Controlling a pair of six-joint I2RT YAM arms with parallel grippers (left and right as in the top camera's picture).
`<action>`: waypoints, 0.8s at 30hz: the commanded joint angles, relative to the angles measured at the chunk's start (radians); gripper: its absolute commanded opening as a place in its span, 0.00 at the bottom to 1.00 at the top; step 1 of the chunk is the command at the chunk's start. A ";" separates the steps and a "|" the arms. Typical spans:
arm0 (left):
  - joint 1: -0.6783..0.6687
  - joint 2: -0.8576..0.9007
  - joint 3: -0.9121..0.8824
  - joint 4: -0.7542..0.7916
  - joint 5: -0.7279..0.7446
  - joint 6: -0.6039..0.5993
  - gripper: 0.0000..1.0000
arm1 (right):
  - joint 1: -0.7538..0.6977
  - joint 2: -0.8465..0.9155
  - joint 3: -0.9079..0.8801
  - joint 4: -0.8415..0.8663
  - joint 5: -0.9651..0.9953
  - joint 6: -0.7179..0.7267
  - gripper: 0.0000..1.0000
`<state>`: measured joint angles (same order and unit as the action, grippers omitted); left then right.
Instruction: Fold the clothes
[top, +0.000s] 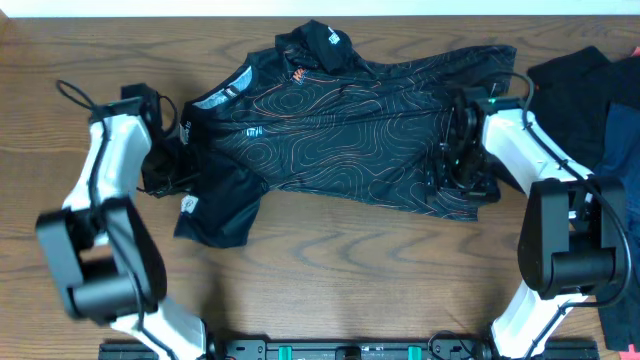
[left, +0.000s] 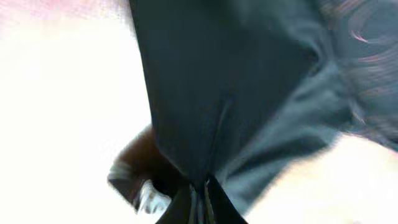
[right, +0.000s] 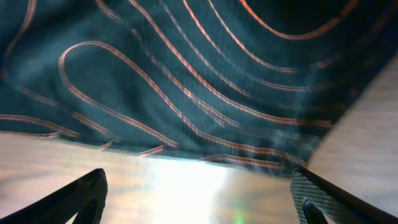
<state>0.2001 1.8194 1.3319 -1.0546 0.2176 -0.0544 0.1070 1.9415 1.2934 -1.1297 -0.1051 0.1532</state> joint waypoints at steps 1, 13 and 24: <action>-0.018 -0.055 0.000 -0.048 0.032 -0.038 0.06 | -0.001 -0.023 -0.070 0.053 -0.012 -0.003 0.93; -0.036 -0.069 0.000 -0.119 -0.002 -0.038 0.06 | -0.001 -0.023 -0.239 0.309 -0.010 0.016 0.57; -0.033 -0.156 0.000 -0.176 -0.001 -0.038 0.06 | -0.046 -0.106 -0.247 0.207 0.034 0.064 0.01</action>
<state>0.1627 1.7332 1.3315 -1.2148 0.2295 -0.0822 0.0891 1.8553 1.0843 -0.8997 -0.0635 0.1955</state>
